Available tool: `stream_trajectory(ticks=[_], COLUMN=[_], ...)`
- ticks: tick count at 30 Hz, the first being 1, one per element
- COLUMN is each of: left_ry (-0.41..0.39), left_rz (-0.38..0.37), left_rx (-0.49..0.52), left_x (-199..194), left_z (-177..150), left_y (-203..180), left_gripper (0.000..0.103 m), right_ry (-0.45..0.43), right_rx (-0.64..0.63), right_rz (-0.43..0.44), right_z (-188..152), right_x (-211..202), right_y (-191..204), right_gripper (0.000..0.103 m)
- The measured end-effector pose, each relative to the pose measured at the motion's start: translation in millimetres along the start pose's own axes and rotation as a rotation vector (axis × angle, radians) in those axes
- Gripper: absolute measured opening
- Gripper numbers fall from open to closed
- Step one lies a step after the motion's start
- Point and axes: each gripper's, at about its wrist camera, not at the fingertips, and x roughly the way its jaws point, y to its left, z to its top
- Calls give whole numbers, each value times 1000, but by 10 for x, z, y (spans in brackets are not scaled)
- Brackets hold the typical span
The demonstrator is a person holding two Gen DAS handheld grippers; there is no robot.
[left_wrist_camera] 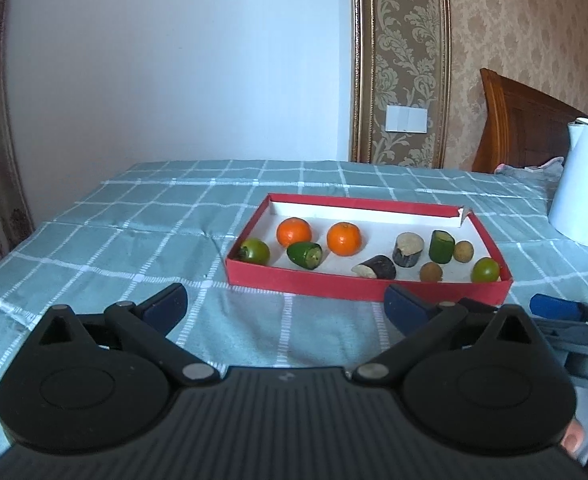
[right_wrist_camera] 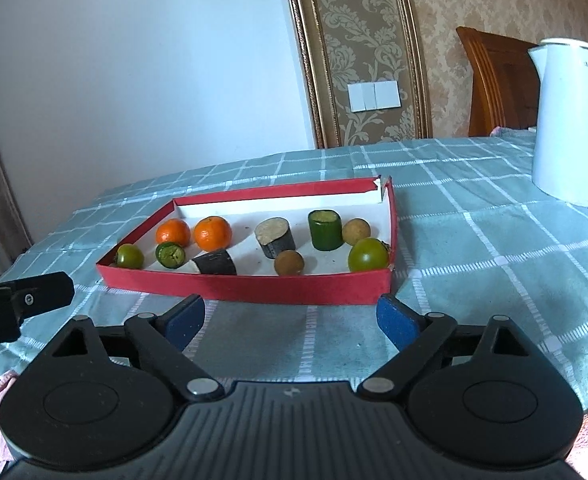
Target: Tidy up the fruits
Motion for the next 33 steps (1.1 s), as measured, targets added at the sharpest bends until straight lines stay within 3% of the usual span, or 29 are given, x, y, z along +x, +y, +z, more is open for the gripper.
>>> stream_trajectory(ticks=[33], left_ry=[-11], left_rz=[-50], left_rx=[65], left_x=[13], left_z=[-91], left_y=[-60], left_gripper=[103], right_ry=[26], right_rx=[-62], right_rz=[-27], right_z=[-72], right_x=[93], right_y=[113], right_gripper=[93])
